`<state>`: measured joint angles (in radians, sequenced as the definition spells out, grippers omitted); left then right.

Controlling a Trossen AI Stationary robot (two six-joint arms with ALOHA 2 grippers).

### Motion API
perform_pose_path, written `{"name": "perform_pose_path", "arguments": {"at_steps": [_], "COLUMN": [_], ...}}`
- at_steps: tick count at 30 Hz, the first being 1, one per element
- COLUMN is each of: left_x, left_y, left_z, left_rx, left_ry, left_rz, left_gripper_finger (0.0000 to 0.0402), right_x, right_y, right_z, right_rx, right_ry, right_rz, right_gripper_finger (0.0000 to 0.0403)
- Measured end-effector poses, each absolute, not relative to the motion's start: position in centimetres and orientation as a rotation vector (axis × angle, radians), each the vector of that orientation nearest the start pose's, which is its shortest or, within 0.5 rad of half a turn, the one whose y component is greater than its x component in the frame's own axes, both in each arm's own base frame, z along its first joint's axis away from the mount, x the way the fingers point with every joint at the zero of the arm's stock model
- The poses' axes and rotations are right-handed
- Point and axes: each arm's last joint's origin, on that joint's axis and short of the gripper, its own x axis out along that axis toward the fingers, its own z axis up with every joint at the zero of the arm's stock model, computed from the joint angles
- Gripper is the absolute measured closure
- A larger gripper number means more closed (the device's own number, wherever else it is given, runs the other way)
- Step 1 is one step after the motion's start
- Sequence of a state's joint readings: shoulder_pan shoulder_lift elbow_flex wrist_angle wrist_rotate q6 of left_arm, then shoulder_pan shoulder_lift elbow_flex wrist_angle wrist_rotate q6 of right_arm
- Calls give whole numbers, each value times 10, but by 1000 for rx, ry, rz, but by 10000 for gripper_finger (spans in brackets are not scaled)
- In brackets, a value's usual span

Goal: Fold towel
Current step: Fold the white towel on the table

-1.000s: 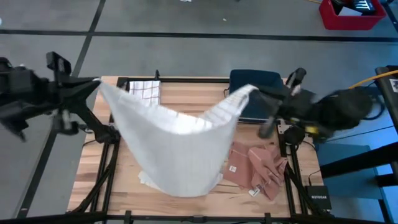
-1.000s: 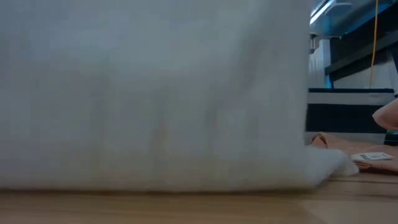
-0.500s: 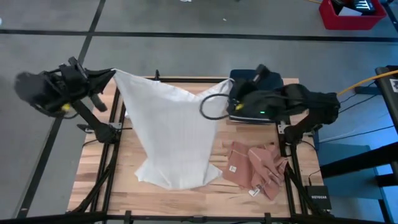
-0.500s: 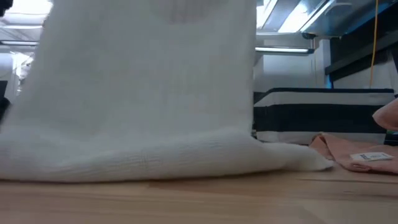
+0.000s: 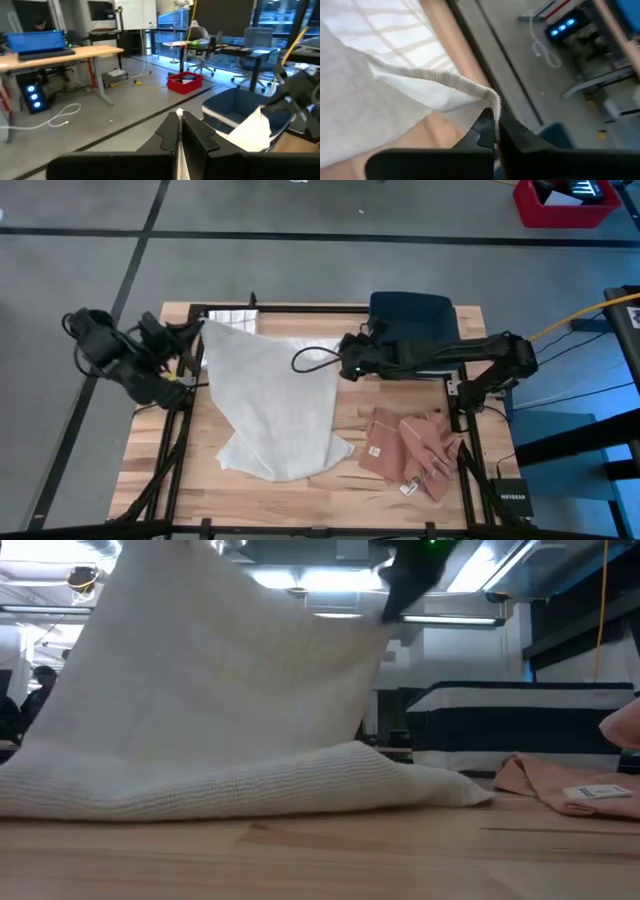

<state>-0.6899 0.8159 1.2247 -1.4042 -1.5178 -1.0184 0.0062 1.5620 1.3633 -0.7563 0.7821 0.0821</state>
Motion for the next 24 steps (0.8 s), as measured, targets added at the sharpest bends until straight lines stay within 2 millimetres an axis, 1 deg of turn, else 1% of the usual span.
{"name": "perform_pose_path", "arguments": {"at_steps": [2,5,11,13,16,19,22,24], "left_x": [84,91,98,98,98,97,96,95], "left_y": [-29,-30,-25,-23,-20,-18,-14,-12], "left_z": [373,347,302,289,274,262,254,250], "left_rx": [-50,-104,-226,-255,-266,-295,-286,-270], "left_ry": [41,50,45,30,23,3,4,26], "left_rz": [877,914,1006,1034,1066,1094,1125,1153], "left_gripper_finger": [398,398,398,398,398,398,398,390], "right_x": [323,322,323,323,327,333,339,343], "right_y": [-24,-32,-49,-54,-63,-70,-79,-87], "right_z": [286,263,234,228,219,209,199,189], "right_rx": [-265,-210,-92,-57,-11,4,13,24], "right_ry": [853,829,725,683,617,591,582,586], "right_rz": [-739,-737,-730,-726,-715,-726,-746,-750], "right_gripper_finger": [398,398,394,394,390,376,358,338]}}
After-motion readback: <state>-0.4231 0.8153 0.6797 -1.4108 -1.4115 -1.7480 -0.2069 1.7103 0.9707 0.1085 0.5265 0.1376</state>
